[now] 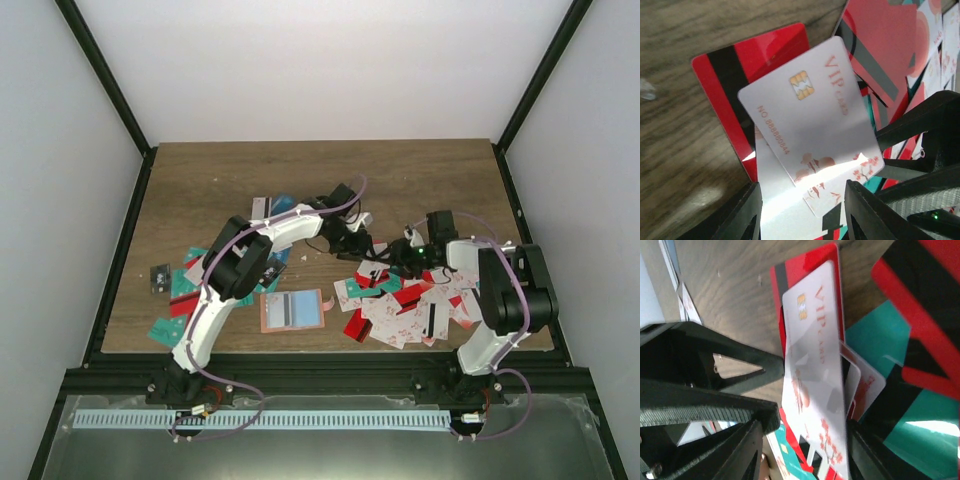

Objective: Put the credit cards into the card holder

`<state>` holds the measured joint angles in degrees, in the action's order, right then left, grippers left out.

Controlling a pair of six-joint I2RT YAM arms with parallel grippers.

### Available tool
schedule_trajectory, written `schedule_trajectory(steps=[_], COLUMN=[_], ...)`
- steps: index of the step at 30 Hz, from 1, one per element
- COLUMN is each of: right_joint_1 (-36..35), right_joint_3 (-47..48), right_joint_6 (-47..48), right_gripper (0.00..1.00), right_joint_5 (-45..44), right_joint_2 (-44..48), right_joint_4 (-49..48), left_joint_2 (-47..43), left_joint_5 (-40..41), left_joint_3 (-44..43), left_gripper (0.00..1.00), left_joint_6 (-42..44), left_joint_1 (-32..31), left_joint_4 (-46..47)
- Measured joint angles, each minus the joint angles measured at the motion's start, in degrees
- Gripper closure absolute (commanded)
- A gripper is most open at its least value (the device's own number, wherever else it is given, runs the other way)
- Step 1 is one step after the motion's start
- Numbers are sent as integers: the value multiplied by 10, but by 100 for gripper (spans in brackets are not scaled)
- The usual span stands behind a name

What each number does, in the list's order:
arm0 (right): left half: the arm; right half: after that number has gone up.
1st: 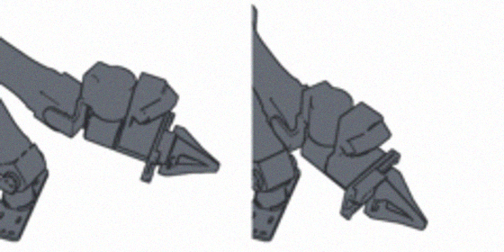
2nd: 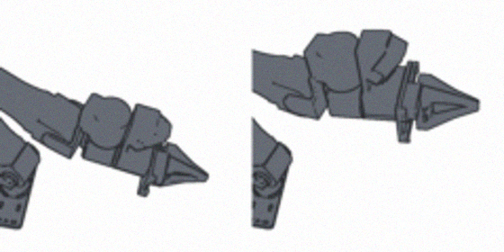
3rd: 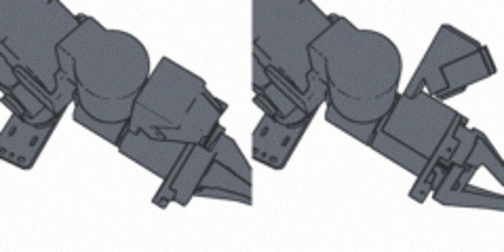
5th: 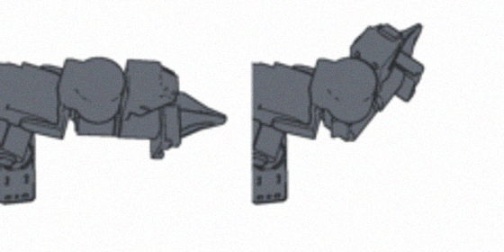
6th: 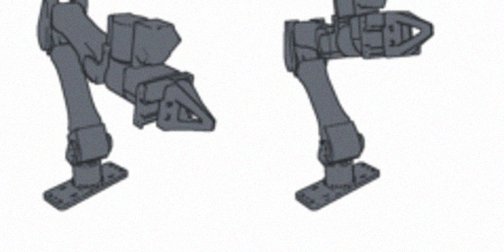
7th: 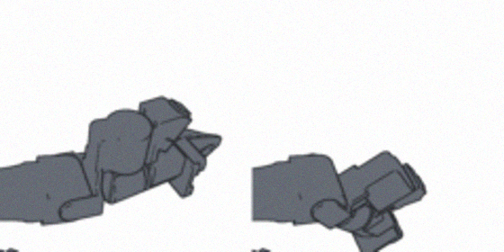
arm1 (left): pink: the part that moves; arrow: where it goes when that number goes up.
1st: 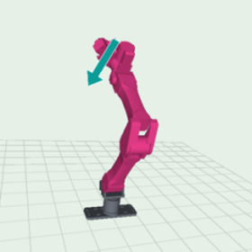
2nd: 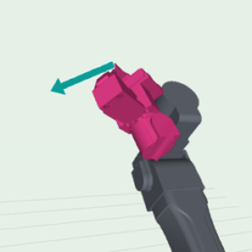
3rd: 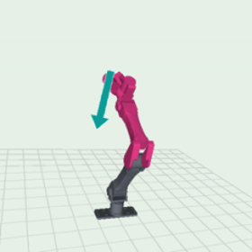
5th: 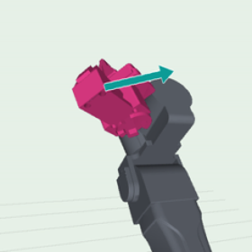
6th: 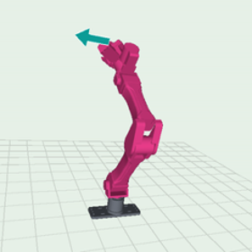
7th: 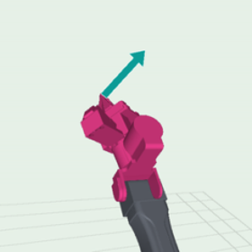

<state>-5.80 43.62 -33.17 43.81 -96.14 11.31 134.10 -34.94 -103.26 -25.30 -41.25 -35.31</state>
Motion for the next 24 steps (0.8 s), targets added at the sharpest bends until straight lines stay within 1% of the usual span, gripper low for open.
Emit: schedule_trajectory(steps=[2, 5, 7, 12, 13, 19, 24], right_joint_1=[0, 0, -1, -3, -4, -4, -4], right_joint_3=[-10, -19, -23, -24, -24, -26, -53], right_joint_6=[3, 9, 12, 21, 24, 39, 43], right_gripper=[67, 75, 82, 98, 99, 99, 99], right_joint_5=[10, 18, 18, -4, -10, -31, -40], right_joint_2=[7, 16, 22, 27, 28, 60, 118], right_joint_4=[-3, -2, 0, 12, 18, 50, 75], left_joint_2=[-3, -11, -19, -40, -41, -58, -87], left_joint_5=[-10, -20, -25, -42, -44, -43, -31], left_joint_3=[10, 29, 46, 86, 90, 116, 153], left_gripper=[52, 52, 52, 52, 52, 51, 44], left_joint_6=[5, 11, 12, 13, 13, 9, -3], left_joint_1=[-1, -4, -6, -16, -21, -35, -38], left_joint_4=[8, 23, 35, 51, 53, 58, 62])
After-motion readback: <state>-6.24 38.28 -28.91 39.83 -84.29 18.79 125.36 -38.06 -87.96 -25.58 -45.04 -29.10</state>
